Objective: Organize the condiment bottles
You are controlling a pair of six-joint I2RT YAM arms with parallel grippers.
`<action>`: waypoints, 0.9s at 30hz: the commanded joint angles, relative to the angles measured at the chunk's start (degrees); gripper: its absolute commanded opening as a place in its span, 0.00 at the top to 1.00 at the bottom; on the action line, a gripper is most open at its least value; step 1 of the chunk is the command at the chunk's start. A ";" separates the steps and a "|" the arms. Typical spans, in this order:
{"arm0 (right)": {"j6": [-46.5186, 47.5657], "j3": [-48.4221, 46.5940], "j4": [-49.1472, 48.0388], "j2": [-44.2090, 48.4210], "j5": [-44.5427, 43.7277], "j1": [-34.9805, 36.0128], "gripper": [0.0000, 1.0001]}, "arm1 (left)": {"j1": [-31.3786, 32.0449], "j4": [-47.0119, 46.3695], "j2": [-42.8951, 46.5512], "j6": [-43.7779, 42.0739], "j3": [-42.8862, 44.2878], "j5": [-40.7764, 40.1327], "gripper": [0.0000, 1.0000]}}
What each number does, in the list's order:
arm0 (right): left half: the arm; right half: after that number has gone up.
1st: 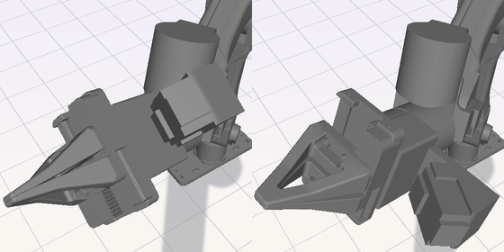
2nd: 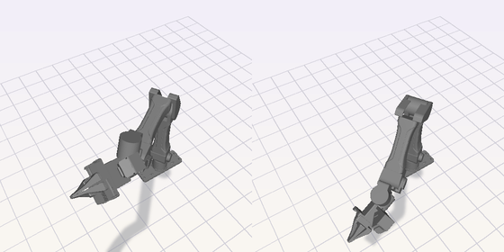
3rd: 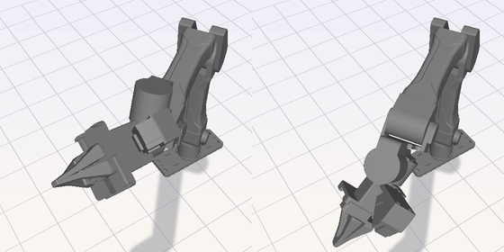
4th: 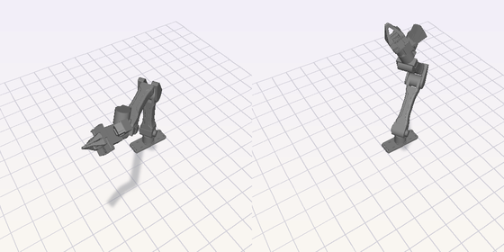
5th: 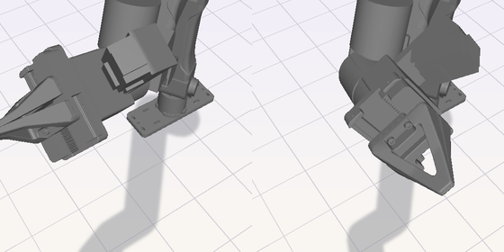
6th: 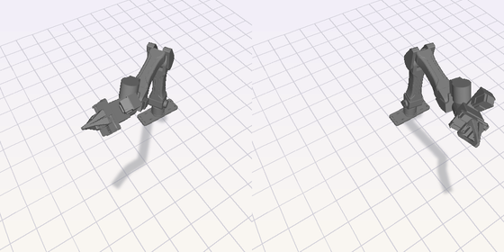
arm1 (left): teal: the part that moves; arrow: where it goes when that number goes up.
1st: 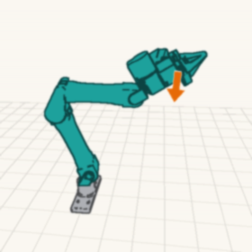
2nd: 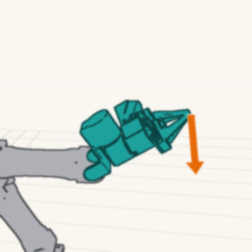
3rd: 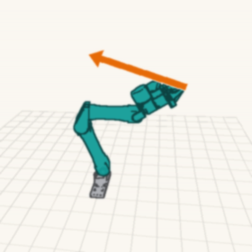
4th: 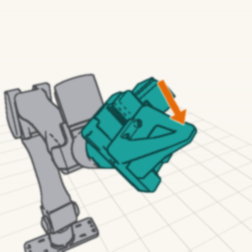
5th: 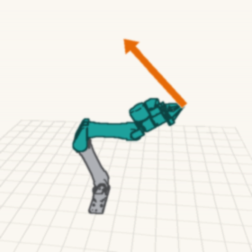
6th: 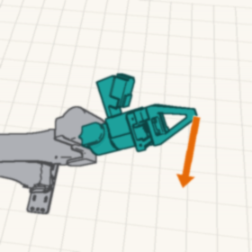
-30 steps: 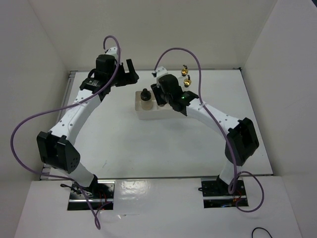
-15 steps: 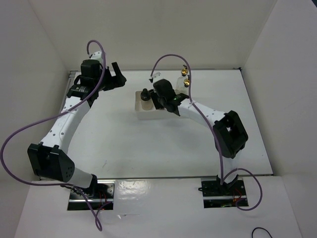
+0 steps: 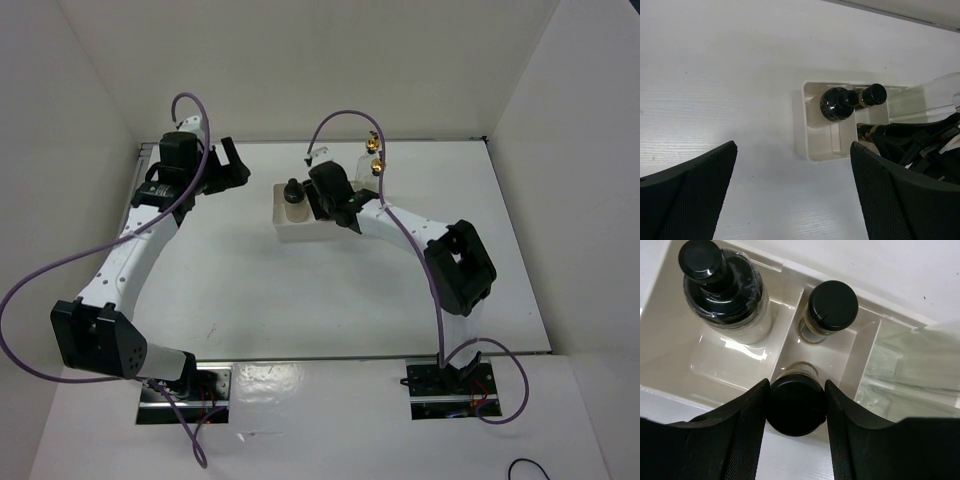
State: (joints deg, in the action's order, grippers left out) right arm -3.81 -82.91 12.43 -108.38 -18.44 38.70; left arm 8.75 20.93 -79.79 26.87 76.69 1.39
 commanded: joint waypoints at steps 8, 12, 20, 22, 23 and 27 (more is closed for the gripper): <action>-4.80 1.70 -4.78 -1.84 -1.87 -0.99 0.79 | -0.84 -1.59 2.88 -1.56 -1.80 0.02 0.00; -6.29 2.23 -5.31 -1.84 -1.87 -1.52 0.75 | -0.84 -1.59 3.41 -1.56 -2.86 0.02 0.00; -7.44 2.23 -4.25 -1.84 -2.48 -1.52 0.34 | -1.37 -1.59 4.46 -1.56 -3.91 0.02 0.00; -7.96 1.45 -3.47 -1.84 -2.48 -1.52 0.26 | -1.37 -1.59 4.47 -1.56 -3.91 0.02 0.00; -7.96 1.44 -3.46 -1.84 -2.48 -1.52 0.19 | -1.37 -1.59 4.47 -1.56 -3.91 0.02 0.00; -8.49 -0.84 -1.10 -1.84 -2.48 -1.52 0.06 | -1.37 -1.59 4.47 -1.56 -4.44 0.02 0.00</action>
State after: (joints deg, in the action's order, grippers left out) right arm -11.22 -80.73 10.83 -110.19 -19.73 37.45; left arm 7.68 20.99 -77.06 26.70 72.71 1.39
